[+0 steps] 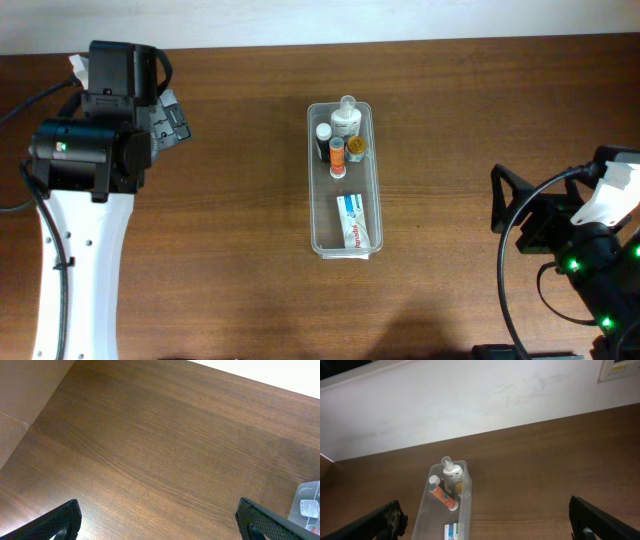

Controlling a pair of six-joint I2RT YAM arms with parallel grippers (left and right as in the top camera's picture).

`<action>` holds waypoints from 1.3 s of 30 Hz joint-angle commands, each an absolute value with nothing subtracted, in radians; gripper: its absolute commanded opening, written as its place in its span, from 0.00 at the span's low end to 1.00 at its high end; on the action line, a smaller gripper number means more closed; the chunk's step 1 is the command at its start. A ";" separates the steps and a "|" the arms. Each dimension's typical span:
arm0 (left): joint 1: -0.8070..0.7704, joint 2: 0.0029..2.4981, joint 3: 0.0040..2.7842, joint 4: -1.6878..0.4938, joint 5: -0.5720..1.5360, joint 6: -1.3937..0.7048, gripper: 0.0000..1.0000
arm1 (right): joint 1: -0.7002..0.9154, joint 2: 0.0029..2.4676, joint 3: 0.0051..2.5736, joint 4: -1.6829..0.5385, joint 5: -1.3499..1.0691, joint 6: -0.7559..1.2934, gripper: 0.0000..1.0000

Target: Pack container

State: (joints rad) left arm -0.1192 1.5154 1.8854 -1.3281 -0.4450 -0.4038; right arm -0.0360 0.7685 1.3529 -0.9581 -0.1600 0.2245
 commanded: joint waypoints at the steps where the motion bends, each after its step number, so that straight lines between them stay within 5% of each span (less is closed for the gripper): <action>1: -0.115 1.509 1.892 -1.329 -0.442 -0.387 0.99 | -0.041 0.768 1.360 -0.955 -0.169 0.214 0.98; 19: -0.115 1.509 1.892 -1.329 -0.442 -0.387 0.99 | -0.042 0.701 1.324 -1.023 -0.046 0.213 0.98; 34: -0.115 1.509 1.892 -1.329 -0.442 -0.388 0.99 | -0.041 0.032 0.542 -0.807 0.053 0.215 0.99; 39: -0.115 1.509 1.892 -1.329 -0.442 -0.388 0.99 | -0.041 0.008 0.403 -0.715 0.027 0.218 0.98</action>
State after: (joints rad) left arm -0.1188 1.5154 1.8851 -1.3285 -0.4416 -0.4034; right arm -0.0360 0.0166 0.4496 -0.7422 0.0479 0.2245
